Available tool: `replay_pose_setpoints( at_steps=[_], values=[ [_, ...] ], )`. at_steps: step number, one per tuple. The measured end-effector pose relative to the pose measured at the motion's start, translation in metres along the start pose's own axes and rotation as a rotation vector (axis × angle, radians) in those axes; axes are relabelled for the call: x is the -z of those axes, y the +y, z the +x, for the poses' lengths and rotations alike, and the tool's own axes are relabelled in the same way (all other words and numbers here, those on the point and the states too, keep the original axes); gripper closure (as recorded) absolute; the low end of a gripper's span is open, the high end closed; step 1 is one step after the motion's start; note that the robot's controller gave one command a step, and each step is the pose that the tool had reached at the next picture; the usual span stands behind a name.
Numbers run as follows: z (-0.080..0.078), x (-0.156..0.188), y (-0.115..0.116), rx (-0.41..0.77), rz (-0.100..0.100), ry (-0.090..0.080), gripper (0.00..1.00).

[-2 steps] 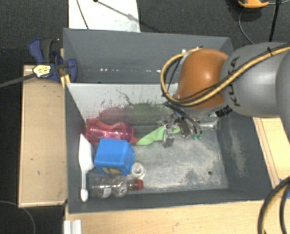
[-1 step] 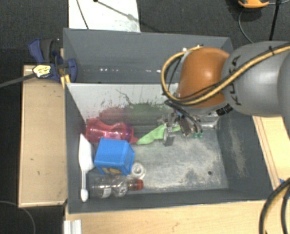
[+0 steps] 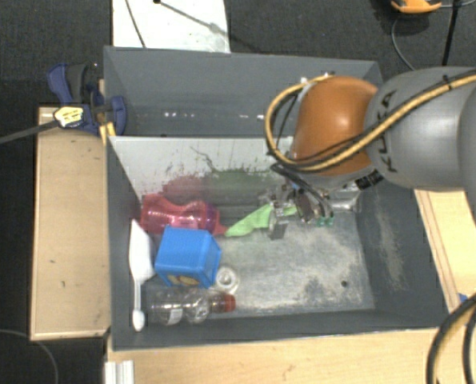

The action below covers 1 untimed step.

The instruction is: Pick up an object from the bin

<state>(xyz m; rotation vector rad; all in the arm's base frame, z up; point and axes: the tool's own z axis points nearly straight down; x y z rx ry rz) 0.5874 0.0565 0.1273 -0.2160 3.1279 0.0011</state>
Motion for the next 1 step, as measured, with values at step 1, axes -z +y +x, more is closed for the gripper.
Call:
replay_pose_setpoints(
  at_steps=[1],
  values=[
    [0.0001, 0.0044, 0.0000, -0.001, 0.000, 0.002, 1.00]
  ],
)
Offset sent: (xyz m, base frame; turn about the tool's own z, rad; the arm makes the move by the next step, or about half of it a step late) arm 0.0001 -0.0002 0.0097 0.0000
